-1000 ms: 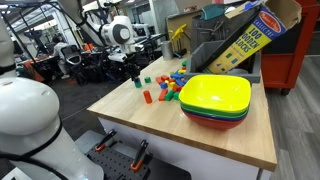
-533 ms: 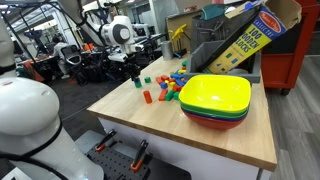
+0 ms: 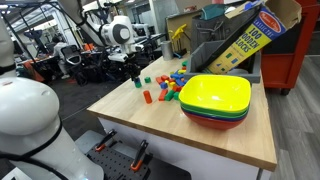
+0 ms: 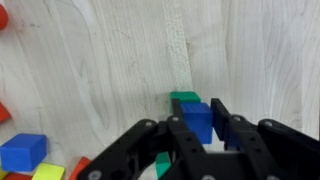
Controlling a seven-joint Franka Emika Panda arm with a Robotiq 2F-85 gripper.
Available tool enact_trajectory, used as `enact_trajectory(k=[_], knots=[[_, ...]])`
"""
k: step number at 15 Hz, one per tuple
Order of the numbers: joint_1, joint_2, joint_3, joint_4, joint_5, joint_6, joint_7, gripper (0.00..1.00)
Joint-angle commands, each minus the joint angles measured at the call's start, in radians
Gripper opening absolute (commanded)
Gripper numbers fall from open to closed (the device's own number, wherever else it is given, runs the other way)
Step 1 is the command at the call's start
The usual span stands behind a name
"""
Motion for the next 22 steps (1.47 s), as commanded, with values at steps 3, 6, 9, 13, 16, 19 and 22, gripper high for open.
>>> enact_trajectory(k=[3, 6, 9, 13, 16, 19, 22], knots=[[-0.010, -0.036, -0.002, -0.027, -0.011, 0.002, -0.020, 0.08], [-0.012, -0.038, -0.003, -0.029, -0.010, 0.001, -0.020, 0.08], [-0.014, -0.038, -0.002, -0.031, -0.009, 0.001, -0.021, 0.08], [-0.014, -0.034, -0.002, -0.035, -0.010, 0.001, -0.020, 0.08], [-0.013, -0.035, -0.001, -0.036, -0.011, 0.001, -0.019, 0.08], [-0.014, -0.036, -0.001, -0.036, -0.008, -0.003, -0.021, 0.30], [-0.014, -0.037, 0.000, -0.038, -0.005, -0.004, -0.021, 0.65]])
